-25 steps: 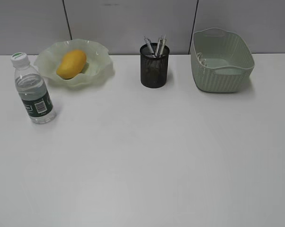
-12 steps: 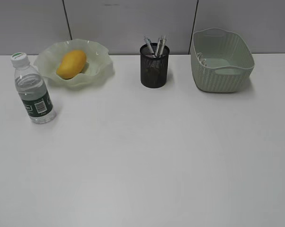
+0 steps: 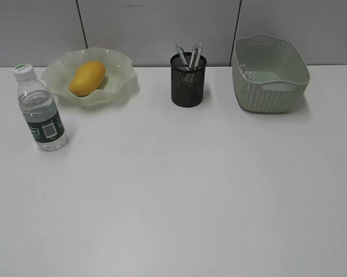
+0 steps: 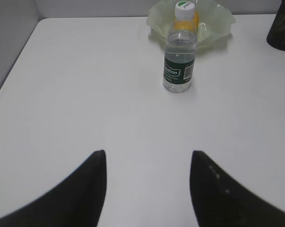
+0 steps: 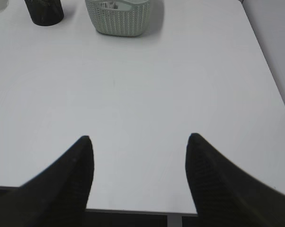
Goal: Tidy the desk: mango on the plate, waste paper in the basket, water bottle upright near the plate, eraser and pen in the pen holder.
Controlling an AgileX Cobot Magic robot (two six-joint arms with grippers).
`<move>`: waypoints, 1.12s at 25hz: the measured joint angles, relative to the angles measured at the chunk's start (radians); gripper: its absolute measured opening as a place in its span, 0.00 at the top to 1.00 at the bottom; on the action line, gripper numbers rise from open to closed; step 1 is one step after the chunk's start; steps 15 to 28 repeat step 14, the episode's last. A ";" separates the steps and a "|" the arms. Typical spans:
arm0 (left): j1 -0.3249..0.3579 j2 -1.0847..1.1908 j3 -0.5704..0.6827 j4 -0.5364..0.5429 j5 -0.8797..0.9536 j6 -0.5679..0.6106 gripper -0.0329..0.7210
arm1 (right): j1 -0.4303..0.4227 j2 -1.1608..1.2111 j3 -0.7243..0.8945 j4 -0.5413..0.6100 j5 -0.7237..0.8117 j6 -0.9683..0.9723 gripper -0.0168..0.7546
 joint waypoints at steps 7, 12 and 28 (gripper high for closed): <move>0.000 0.000 0.000 0.000 0.000 0.000 0.39 | 0.000 0.000 0.000 0.000 0.000 0.000 0.34; 0.000 0.000 0.000 0.000 0.000 0.000 0.42 | 0.000 0.000 0.000 0.000 0.000 0.000 0.35; 0.000 0.000 0.000 0.000 0.000 0.000 0.44 | 0.000 0.000 0.000 0.000 0.000 -0.001 0.35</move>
